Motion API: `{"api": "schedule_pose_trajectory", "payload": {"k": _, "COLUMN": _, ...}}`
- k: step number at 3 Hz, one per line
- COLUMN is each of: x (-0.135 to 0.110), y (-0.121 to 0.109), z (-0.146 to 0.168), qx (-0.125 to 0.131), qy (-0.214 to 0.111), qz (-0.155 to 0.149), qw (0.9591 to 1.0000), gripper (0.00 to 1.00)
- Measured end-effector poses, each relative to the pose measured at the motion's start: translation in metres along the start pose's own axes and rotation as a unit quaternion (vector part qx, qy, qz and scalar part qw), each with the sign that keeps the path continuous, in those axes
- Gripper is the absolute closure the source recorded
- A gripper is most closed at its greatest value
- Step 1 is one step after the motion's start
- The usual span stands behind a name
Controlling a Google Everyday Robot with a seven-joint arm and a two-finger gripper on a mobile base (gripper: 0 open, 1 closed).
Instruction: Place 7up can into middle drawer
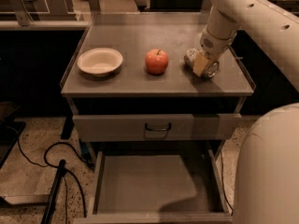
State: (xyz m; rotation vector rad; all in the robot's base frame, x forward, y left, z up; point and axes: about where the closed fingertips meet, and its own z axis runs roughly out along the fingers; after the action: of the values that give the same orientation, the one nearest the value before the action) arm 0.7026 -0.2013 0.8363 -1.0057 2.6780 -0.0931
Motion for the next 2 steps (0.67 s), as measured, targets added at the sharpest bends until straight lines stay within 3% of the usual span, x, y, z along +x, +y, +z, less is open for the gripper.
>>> {"api": "schedule_pose_trajectory", "payload": {"k": 1, "x": 0.0, "y": 0.0, "z": 0.0, "qx": 0.0, "qy": 0.0, "qz": 0.0, "qw": 1.0, "gripper": 1.0}}
{"api": "schedule_pose_trajectory", "payload": {"k": 2, "x": 0.0, "y": 0.0, "z": 0.0001, "qx": 0.0, "qy": 0.0, "qz": 0.0, "qw": 1.0, "gripper": 1.0}}
